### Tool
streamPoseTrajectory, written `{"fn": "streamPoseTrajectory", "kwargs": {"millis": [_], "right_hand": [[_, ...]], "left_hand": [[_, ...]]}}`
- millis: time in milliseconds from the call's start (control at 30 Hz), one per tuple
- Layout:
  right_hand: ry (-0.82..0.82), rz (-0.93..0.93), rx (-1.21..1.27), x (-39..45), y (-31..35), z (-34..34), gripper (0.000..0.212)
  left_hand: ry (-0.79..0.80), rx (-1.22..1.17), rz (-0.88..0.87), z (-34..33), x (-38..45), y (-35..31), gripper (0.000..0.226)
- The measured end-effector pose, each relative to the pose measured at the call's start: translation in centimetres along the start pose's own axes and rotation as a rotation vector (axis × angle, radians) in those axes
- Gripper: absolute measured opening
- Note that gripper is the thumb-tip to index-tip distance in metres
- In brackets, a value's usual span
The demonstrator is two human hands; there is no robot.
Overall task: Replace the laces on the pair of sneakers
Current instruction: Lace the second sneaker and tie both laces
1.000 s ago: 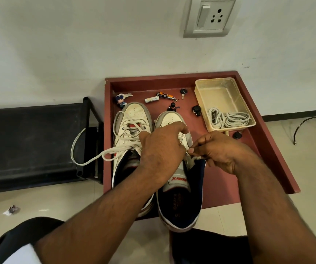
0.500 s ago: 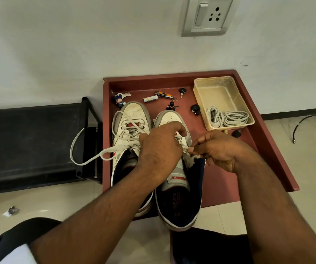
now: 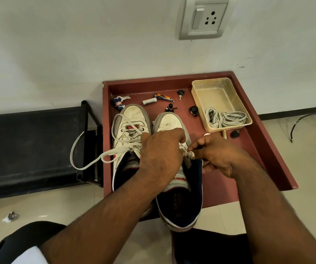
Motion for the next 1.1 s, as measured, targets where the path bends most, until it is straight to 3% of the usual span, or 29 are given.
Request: {"fn": "streamPoseTrajectory", "kwargs": {"millis": [67,167,233,300,400,467,533,600,633,700,767,867,967,1033,1100], "right_hand": [[-0.094,-0.039,-0.086,-0.3,-0.8,1.7,0.007],[-0.423,-0.118,-0.4,-1.8,-2.3,7.1,0.004],[-0.531,-0.121,-0.559,-2.6,-2.7,8.6,0.011],[-0.476,0.017,-0.525,-2.5,-1.8,7.1,0.021],[-0.209,0.212,-0.39,-1.4,0.0,1.6,0.02],[-0.142,0.25,-0.513,-0.5,0.3,-0.4,0.012],[-0.121,0.171,-0.521,-0.5,-0.4,0.9,0.01],[-0.163,0.033,-0.553,-1.1,-1.9,4.5,0.007],[-0.237,-0.052,-0.601,-1.4,-2.8,6.7,0.003],[-0.442,-0.209,-0.709,-2.1,-4.1,9.9,0.013],[-0.549,-0.14,-0.763,-2.3,-3.3,9.1,0.022],[-0.364,0.126,-0.67,-1.3,-0.4,3.3,0.027],[-0.169,0.192,-0.693,0.3,0.3,-0.7,0.012],[-0.255,0.104,-0.724,0.6,-0.7,1.7,0.003],[-0.44,-0.028,-0.744,0.1,-2.2,6.2,0.012]], "left_hand": [[-0.002,0.064,-0.013,0.4,0.0,0.0,0.031],[0.012,0.099,-0.001,0.6,0.0,0.2,0.032],[0.021,0.107,0.001,0.6,0.0,0.2,0.031],[0.024,0.114,0.001,0.6,0.0,0.0,0.03],[0.009,0.124,0.0,0.7,-0.2,-0.2,0.028],[0.009,0.127,0.002,0.8,-0.3,-0.2,0.026],[0.02,0.118,0.007,0.9,-0.2,0.0,0.026],[0.033,0.114,0.008,0.9,-0.1,0.1,0.028],[0.038,0.112,0.009,0.9,-0.1,0.1,0.029],[0.037,0.112,0.005,0.9,-0.1,0.1,0.032],[0.027,0.116,-0.002,0.8,-0.2,0.0,0.033],[0.014,0.119,-0.005,0.8,-0.2,-0.1,0.033],[0.011,0.121,0.008,1.0,-0.3,0.0,0.031],[0.023,0.113,0.017,1.1,-0.2,0.1,0.034],[0.048,0.121,0.016,1.2,-0.1,0.1,0.038]]}}
Point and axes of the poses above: each hand's wrist, its own x-axis towards the middle knuckle, its own z-axis out of the back of the hand, y = z × x, the point moved 3 cm from there along x, towards the middle knuckle, and after that the axes turned 3 degrees about x, right-handed, at the moved point
